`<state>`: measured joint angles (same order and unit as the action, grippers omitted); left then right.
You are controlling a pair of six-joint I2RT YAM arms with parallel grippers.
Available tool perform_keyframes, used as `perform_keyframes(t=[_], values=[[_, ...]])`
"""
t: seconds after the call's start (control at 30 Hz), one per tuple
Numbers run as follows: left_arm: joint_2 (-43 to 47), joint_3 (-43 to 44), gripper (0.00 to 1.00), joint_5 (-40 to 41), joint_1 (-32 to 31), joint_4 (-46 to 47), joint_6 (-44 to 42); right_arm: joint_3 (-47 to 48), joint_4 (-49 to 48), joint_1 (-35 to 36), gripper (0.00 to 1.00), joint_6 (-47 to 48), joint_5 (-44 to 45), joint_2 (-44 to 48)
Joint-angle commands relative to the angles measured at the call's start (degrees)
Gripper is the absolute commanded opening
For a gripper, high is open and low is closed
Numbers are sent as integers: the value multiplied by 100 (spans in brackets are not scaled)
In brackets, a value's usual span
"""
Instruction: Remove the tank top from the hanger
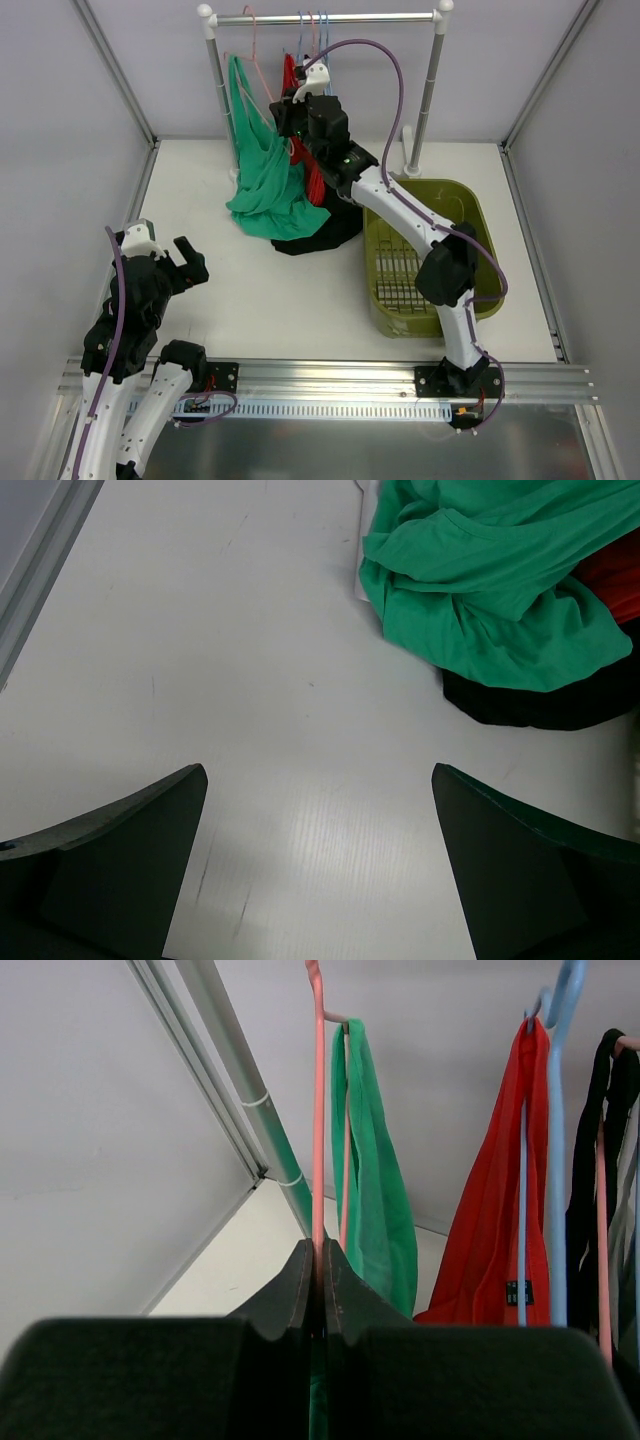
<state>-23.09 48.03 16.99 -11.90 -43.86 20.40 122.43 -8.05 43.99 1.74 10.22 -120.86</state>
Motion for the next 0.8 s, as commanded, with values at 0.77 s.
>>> perform_keyframes(t=[0.77], values=[[59, -31, 99, -29, 48, 167, 69, -1853, -2042, -259, 0, -657, -494, 1662]])
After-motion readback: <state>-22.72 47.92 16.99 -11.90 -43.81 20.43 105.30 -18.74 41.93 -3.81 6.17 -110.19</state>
